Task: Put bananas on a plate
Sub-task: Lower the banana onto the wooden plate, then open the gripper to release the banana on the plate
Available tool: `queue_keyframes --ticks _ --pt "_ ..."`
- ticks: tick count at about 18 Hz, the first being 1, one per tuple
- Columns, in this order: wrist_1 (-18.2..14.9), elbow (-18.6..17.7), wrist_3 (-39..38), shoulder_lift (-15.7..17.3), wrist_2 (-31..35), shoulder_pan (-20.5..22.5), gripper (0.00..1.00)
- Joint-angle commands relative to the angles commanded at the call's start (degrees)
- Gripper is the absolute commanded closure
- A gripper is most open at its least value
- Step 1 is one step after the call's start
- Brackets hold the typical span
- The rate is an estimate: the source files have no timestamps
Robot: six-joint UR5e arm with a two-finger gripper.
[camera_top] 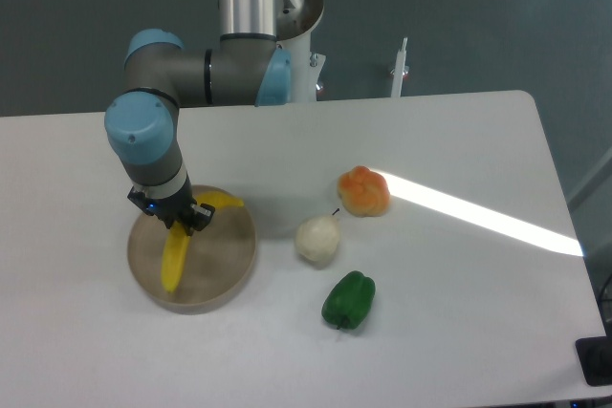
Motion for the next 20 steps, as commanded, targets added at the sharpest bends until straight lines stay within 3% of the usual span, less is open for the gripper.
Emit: queue_keyframes --ticks 20 --pt "0.62 0.18 0.79 -1.85 2.2 -2.02 0.6"
